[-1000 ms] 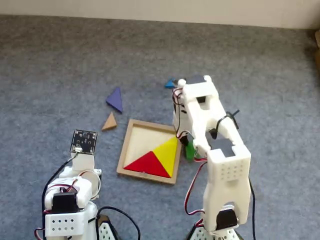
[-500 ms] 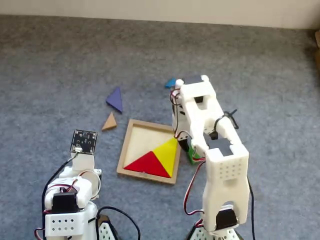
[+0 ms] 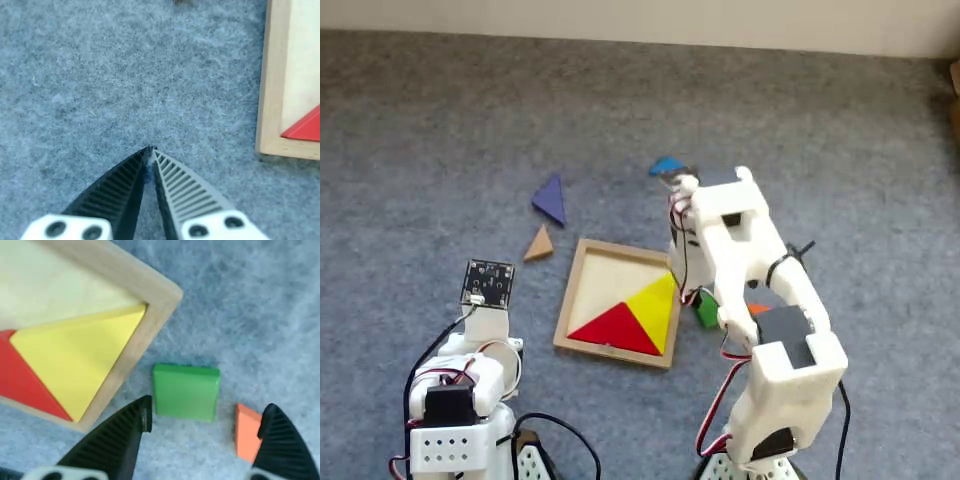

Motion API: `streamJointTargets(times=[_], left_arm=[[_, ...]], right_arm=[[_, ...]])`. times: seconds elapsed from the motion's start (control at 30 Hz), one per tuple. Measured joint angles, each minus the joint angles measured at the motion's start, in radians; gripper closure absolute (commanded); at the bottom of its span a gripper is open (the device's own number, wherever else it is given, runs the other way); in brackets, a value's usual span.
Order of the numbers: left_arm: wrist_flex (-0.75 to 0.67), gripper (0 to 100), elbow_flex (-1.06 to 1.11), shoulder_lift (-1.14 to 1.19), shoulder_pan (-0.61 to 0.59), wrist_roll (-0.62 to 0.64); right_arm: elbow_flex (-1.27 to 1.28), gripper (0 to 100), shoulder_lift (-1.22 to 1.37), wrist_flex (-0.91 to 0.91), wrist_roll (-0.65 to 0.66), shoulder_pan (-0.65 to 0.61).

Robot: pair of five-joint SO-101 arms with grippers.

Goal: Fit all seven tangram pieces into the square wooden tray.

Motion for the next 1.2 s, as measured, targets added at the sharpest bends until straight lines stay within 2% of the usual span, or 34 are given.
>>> streamJointTargets(times=[0.3,0.7,0.97,1.2], left_arm=[[0.000,99,0.000,0.000,0.000,0.000],[0.000,99,0.000,0.000,0.000,0.000],[0.000,99,0.000,0.000,0.000,0.000],[0.000,99,0.000,0.000,0.000,0.000]], right_arm=[[0.080,67.0,-0.002,-0.107,0.040,-0.003],[0.121,67.0,0.021,-0.117,0.040,-0.049],[0.104,80.3,0.046,-0.112,0.040,-0.046],[0.103,85.4,0.034,-0.117,0.040,-0.018]])
